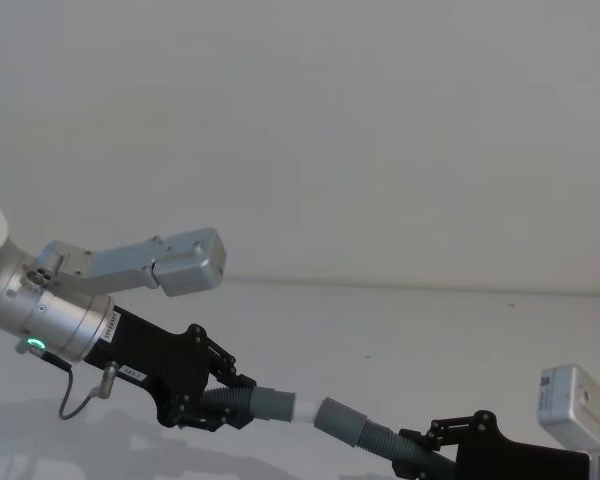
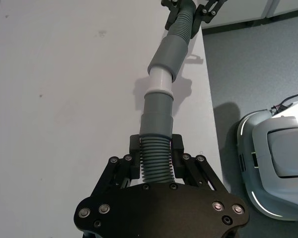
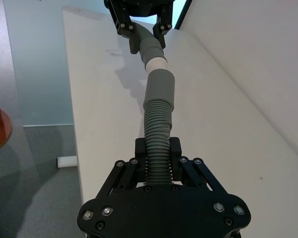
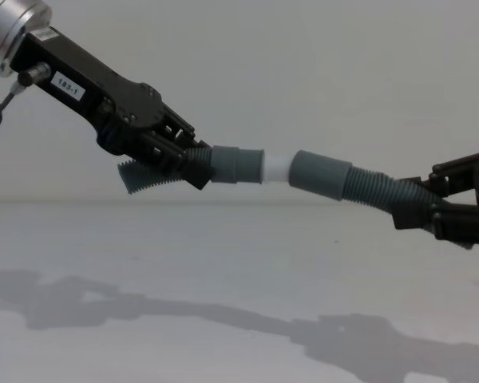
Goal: Use both hands to pick up one end of the pipe from the table, align the ends, and insert them.
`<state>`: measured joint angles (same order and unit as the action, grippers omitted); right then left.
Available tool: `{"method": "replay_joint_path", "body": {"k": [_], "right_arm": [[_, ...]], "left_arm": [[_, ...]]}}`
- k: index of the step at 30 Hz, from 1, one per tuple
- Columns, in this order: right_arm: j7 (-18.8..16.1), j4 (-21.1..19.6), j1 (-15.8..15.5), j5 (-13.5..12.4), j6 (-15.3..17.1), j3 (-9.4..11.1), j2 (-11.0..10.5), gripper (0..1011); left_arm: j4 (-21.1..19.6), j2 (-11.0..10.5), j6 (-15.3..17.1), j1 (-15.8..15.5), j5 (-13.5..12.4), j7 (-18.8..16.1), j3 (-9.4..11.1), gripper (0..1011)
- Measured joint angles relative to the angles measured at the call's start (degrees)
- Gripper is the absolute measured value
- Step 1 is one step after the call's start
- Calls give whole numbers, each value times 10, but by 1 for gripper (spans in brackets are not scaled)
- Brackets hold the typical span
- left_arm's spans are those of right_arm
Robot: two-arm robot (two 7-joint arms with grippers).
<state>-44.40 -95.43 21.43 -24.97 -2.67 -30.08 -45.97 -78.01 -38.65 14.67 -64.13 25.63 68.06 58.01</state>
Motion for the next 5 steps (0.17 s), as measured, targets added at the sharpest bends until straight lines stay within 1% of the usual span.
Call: {"method": "replay_joint_path", "body": {"k": [5], "right_arm": [[0, 0, 0, 1, -1, 0, 0, 251]], "left_arm": [[-1, 0, 0, 0, 0, -1, 0, 329]]}}
